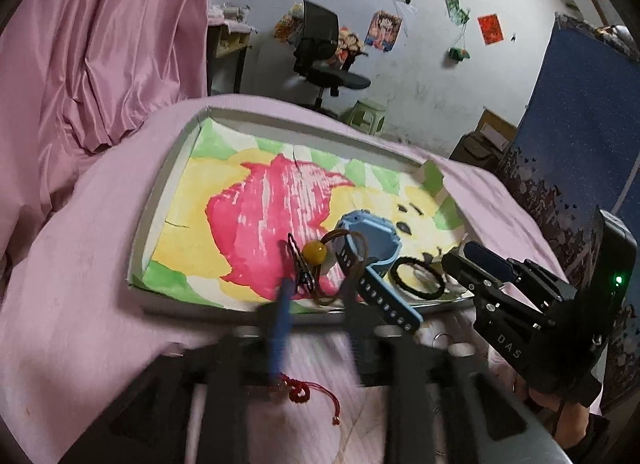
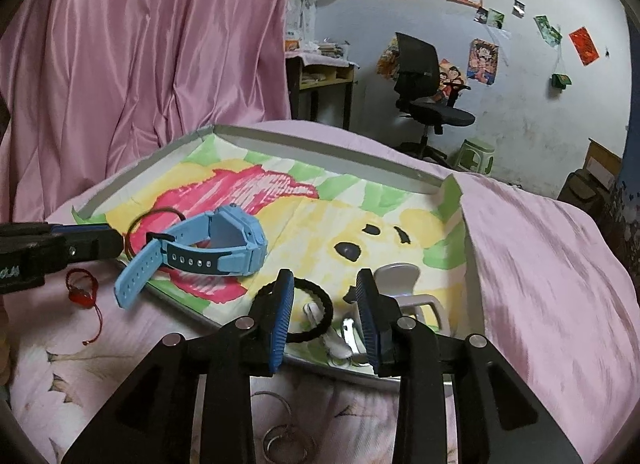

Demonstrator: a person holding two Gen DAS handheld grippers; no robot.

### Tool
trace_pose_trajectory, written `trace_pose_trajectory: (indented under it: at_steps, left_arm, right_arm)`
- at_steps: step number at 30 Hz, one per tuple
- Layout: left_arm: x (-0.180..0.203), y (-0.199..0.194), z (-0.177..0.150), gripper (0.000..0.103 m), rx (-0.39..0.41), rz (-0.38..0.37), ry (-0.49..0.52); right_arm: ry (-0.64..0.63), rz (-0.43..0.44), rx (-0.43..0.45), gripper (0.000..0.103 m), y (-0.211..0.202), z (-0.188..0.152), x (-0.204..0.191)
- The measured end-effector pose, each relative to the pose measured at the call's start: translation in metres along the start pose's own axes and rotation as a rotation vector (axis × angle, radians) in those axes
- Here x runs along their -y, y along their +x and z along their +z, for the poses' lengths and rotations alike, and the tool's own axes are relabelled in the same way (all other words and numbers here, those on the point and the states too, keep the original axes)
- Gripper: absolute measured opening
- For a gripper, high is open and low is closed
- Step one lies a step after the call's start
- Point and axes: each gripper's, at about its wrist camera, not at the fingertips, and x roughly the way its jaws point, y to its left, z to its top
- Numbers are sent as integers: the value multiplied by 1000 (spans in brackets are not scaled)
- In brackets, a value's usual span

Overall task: Organize jewelry
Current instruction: 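Carry the hair tie into the tray and release it while the left tool drops the chain there, then withdraw both open tools from the tray toward the red bead bracelet and silver rings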

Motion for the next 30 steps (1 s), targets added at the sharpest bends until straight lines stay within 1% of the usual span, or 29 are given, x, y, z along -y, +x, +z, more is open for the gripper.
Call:
trace_pose_trajectory:
  at_steps: [1, 2, 5, 7, 8, 9, 10, 11, 13, 14, 15, 16, 17, 18, 20, 21, 22, 30]
  left_arm:
    - [0, -6, -2, 50, 26, 6, -3]
    - [1, -11, -2, 57, 45, 12, -3]
    - [-1, -20, -5, 57, 74, 16, 1]
    - [-2, -26, -6, 59, 89, 23, -1]
    - [-3, -29, -6, 64, 99, 27, 1]
    - [-3, -32, -8, 71, 110, 31, 6]
    - [-2, -36, -9, 74, 124, 36, 12]
    - [-2, -40, -10, 78, 142, 42, 21]
    - [-1, -49, -13, 83, 172, 56, 40]
    - [-1, -52, -15, 88, 183, 64, 47]
    - [0, -57, -17, 90, 200, 75, 55]
    - [0, -61, -19, 90, 219, 80, 61]
    - [0, -64, -21, 91, 234, 83, 64]
    - [-1, -69, -23, 95, 253, 89, 67]
    - [-1, -75, -25, 100, 275, 99, 68]
    - [-2, -79, -28, 101, 287, 103, 70]
    - [-3, -82, -30, 101, 293, 104, 76]
    - [-5, -101, -49, 102, 316, 117, 142]
  right_arm:
    - [10, 0, 10, 36, -4, 0, 2]
    - [20, -1, 23, 38, -8, 0, 3]
    - [49, 1, 60, 45, -20, 0, 9]
    - [73, 12, 98, 55, -30, -1, 12]
    - [83, 17, 119, 57, -36, -1, 13]
    - [92, 23, 140, 62, -41, -2, 14]
    - [98, 28, 157, 67, -45, -3, 13]
    - [103, 32, 169, 70, -48, -3, 13]
    - [114, 43, 197, 77, -57, -6, 13]
    - [117, 48, 208, 79, -61, -7, 12]
    - [118, 54, 217, 84, -64, -8, 11]
    - [117, 57, 222, 91, -66, -10, 10]
    - [113, 61, 234, 93, -70, -12, 8]
    - [110, 65, 245, 96, -74, -14, 7]
    - [105, 72, 262, 98, -80, -17, 5]
    - [102, 78, 269, 101, -83, -18, 4]
    - [99, 81, 274, 101, -85, -19, 2]
    - [69, 92, 280, 101, -99, -31, -9]
